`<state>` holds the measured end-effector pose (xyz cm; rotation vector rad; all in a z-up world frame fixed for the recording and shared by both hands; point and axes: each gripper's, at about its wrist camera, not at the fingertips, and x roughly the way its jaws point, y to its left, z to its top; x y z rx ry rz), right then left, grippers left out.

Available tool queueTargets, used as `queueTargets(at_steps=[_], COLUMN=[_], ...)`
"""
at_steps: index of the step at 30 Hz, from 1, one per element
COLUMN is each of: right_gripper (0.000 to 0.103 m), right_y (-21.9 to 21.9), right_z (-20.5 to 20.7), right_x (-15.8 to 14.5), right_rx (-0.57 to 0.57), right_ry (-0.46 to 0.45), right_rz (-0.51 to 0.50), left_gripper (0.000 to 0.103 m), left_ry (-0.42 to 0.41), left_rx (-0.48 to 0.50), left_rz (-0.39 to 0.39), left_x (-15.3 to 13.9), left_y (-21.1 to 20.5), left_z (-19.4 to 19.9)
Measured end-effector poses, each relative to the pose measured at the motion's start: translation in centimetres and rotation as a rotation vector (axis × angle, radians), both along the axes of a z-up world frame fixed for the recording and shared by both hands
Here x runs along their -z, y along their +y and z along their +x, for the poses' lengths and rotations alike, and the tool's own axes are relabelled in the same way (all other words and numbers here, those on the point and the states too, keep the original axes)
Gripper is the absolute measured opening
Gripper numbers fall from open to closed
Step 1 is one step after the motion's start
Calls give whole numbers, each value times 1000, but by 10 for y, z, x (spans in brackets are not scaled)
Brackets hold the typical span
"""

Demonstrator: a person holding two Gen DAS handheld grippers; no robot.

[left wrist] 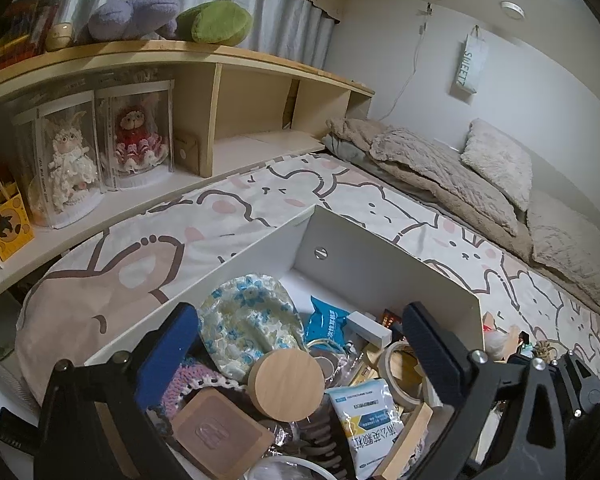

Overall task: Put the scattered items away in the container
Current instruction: 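Open the right tool to drop the wooden stick into the white box, then move both open tools back toward the pile of items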

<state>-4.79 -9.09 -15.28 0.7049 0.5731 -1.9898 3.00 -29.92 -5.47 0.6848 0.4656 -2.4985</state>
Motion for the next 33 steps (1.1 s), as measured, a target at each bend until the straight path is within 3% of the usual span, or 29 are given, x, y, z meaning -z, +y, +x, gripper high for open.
queueTargets(at_steps=[13, 33], right_gripper=[103, 103], right_y=[12, 64], right_z=[-10, -24], right_x=[-7, -37], right_rx=[61, 219], right_ry=[-7, -9], right_rz=[-46, -211], left_gripper=[103, 103], left_ry=[-22, 1], left_rx=[-9, 19], left_rz=[-25, -93], left_x=[-1, -18], left_y=[4, 25], left_z=[-3, 0])
